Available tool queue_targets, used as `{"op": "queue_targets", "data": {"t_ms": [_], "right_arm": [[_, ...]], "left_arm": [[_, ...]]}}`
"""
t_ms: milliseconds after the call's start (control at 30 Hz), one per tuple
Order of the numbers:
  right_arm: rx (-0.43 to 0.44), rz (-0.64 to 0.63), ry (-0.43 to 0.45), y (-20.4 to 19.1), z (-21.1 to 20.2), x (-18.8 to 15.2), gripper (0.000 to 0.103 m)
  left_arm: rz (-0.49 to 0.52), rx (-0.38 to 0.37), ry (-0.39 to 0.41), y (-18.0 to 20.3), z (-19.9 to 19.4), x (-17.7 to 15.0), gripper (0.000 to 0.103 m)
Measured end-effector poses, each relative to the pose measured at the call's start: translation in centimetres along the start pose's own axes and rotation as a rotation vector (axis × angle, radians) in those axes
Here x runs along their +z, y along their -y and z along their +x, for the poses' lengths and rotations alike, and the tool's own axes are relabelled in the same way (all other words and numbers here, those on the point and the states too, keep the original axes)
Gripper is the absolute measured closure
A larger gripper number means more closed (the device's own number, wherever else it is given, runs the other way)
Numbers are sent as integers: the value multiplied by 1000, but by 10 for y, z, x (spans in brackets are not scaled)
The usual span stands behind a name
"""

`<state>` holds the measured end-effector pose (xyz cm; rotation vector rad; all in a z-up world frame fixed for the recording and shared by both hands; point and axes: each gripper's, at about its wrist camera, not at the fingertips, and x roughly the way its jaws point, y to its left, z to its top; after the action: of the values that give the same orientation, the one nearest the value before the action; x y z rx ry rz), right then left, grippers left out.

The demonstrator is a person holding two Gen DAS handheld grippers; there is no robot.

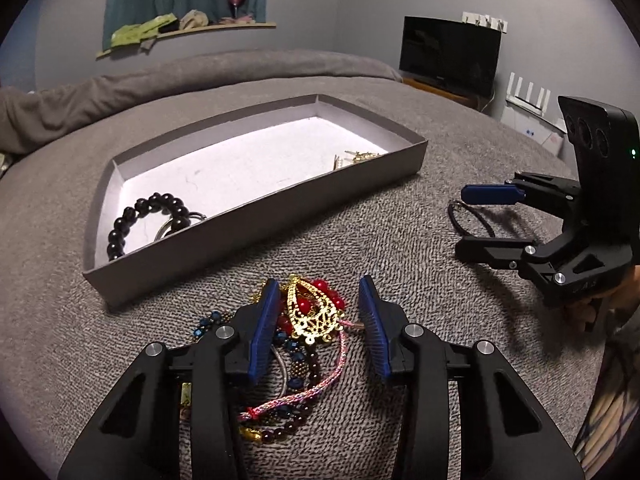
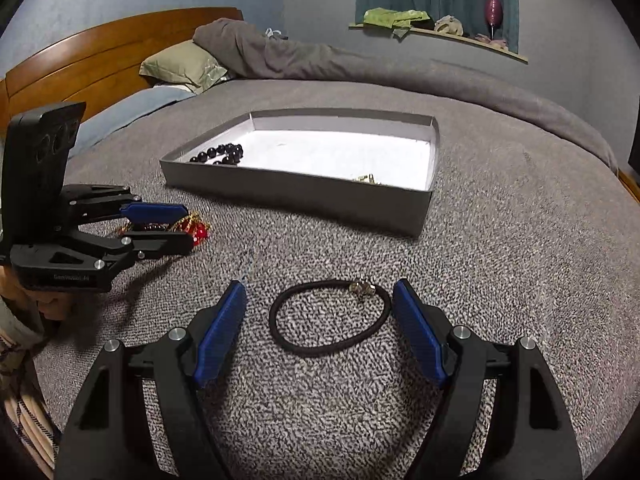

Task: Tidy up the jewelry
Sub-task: 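Grasp the black hair tie with the right gripper while the left grasps the red earring, then carry the hair tie and red earring into the tray and open both grippers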

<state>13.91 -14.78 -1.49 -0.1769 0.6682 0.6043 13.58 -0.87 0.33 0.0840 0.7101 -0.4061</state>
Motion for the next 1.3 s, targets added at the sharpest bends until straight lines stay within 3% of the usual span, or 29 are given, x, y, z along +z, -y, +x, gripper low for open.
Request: {"op": "queue_targets", "data": {"t_ms": [33,167,367,533,600,700,833,1067,1167,1233,1300], "right_arm": [[0,1,-3,0,0,-1,28],[0,-5,-7,-1,0,-2,33],[5,-19,-15,-4,1,-3,48],[23,-5,-4,-2,-1,-1,71],[27,-2,0,-1,-2,0,80],[26,-1,2,0,-2,2,82],[25,-3,2,0,-2,3,82],[23,-3,0,1,-2,3,82],[23,-5,0,1,-2,3,82],[22,-5,0,1,-2,3,82],[23,-8,2,0,-1,3,88]], "left_arm": [[-2,2,-2,-1,0,0,62],[-4,6,-2,-3,-2,0,86],[-12,-8,40,-4,-14,4,94],[-20,-16,73,-5,-22,9,99],[-20,-24,76,-6,-24,9,99],[-25,-18,62,-8,-23,9,99],[-34,-15,52,-9,-21,8,78],[-21,18,12,-8,-11,5,72],[-27,22,-5,-9,-7,3,64],[-22,13,-9,-8,-6,2,64],[-6,-8,-17,-5,-5,2,74]]}}
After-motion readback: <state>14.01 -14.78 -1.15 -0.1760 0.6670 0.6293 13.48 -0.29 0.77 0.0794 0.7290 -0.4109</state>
